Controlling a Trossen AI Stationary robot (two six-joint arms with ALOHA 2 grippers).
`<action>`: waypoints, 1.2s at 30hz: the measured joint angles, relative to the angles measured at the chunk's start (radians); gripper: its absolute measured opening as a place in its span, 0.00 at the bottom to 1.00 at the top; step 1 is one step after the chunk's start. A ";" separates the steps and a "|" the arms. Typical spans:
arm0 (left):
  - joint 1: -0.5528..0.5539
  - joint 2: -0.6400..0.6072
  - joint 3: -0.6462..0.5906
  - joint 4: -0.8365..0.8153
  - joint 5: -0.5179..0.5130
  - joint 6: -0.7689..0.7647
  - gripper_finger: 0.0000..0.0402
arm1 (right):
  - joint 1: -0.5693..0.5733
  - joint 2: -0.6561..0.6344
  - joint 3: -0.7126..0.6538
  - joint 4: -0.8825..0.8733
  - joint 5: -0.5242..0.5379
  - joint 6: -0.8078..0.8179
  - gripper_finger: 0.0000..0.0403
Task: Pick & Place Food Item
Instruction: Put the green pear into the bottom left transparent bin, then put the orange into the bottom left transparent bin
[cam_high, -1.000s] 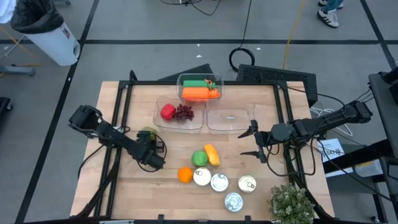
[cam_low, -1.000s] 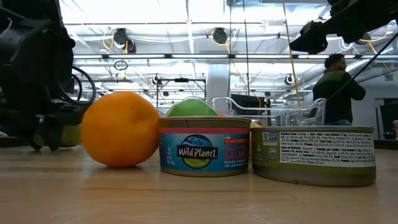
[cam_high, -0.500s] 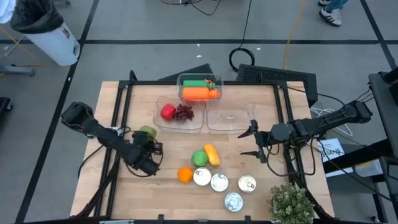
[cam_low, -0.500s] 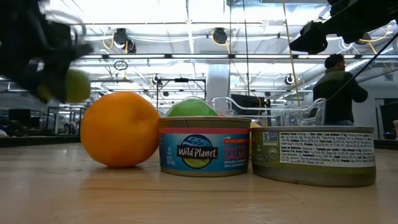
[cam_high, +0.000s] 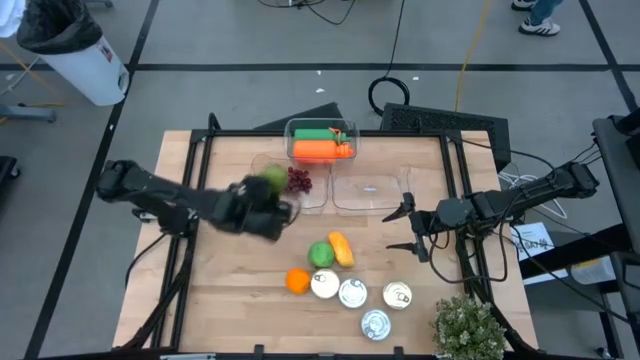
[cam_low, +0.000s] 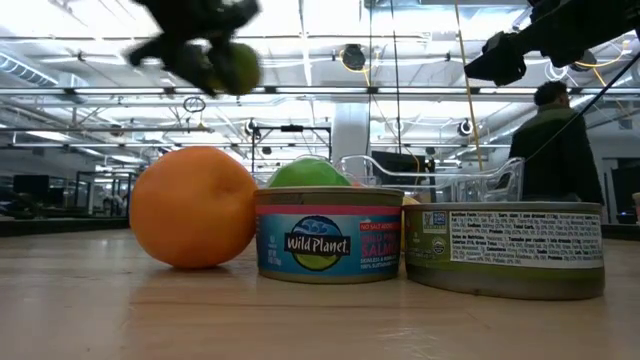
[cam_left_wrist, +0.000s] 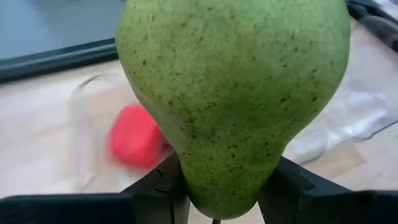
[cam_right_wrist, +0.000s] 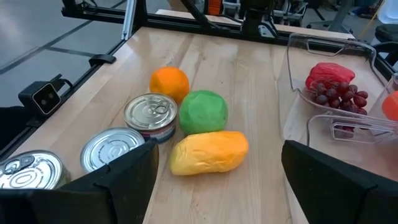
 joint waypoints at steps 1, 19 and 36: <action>0.043 0.000 -0.006 0.101 0.032 0.110 0.36 | 0.000 0.000 0.000 0.001 0.000 0.000 0.79; 0.368 0.253 -0.041 0.554 0.457 0.499 0.38 | 0.000 0.000 0.000 0.011 0.000 0.004 0.79; 0.374 0.207 -0.023 0.526 0.623 0.573 0.89 | 0.000 0.000 0.000 0.016 0.000 0.004 0.79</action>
